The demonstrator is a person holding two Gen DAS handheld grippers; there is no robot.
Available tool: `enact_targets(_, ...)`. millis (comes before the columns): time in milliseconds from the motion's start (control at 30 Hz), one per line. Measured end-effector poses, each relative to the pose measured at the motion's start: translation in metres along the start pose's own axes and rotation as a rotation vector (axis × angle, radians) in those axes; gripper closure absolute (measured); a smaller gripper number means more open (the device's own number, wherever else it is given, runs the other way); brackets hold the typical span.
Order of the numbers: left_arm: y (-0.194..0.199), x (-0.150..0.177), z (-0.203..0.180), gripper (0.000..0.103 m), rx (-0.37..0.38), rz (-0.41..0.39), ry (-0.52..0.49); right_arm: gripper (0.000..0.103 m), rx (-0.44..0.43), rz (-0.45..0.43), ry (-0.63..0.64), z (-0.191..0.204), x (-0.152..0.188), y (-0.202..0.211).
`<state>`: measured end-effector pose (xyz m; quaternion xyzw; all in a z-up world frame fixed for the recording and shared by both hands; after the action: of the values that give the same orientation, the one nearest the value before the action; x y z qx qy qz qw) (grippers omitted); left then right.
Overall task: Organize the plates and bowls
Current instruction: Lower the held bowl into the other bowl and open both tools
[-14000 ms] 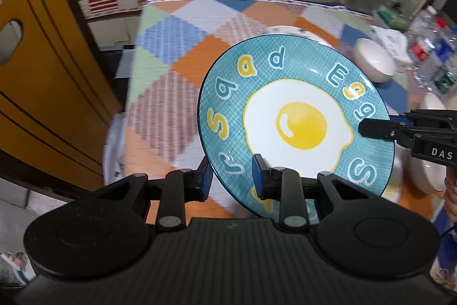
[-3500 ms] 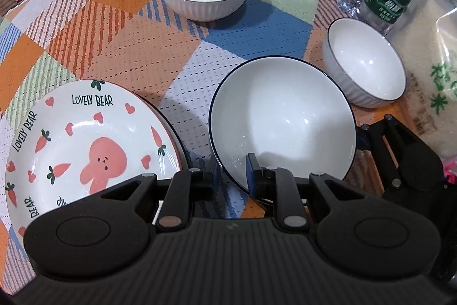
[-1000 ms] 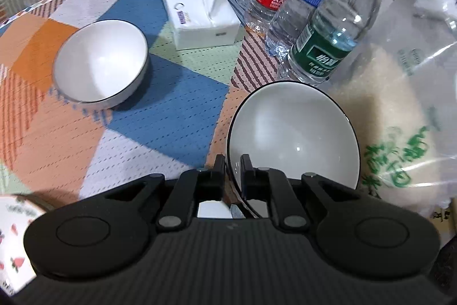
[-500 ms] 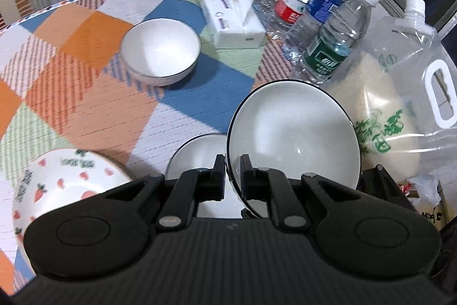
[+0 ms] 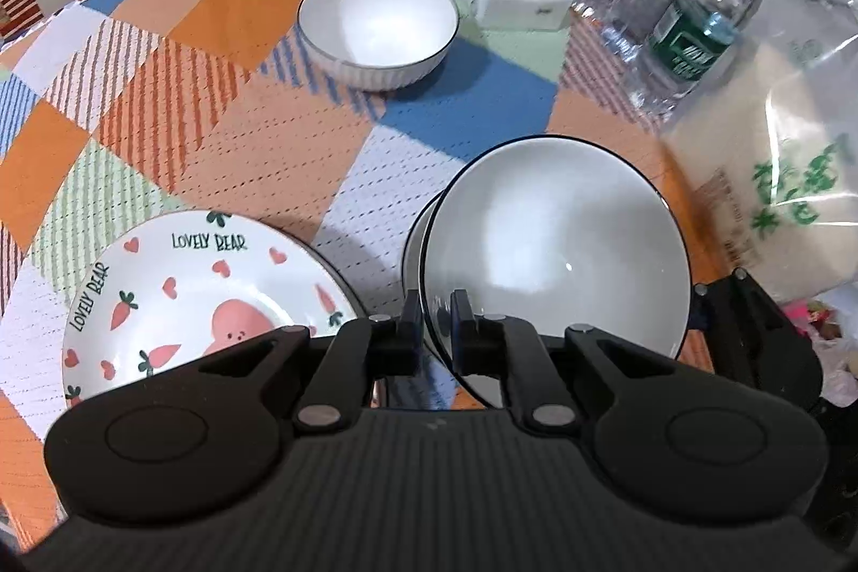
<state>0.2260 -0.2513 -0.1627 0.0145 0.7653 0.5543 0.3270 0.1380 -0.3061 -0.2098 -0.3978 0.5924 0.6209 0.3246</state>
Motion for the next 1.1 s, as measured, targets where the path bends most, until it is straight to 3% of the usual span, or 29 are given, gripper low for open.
enact_targets(767,-0.023,-0.001,-0.005,0.092,-0.079,0.097,-0.081,0.011,0.022,0.239,0.118,0.003,-0.003,-0.016)
enact_targets(1100,-0.032,0.002,-0.009,0.091,-0.124,0.034,-0.134,0.01,0.041,0.268,0.114,0.0,-0.001,-0.019)
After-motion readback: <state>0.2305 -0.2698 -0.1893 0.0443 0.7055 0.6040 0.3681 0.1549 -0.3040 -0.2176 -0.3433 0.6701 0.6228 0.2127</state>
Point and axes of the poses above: each gripper's, at about its wrist camera, not at the fingertips, and y roughly against the way its jaws point, z to its left, x to its underside, the point moved 6 cm from there along -y, roughly the way its jaws point, and after that the axes turned 7 degrees about -z, right-handed, at the moved point
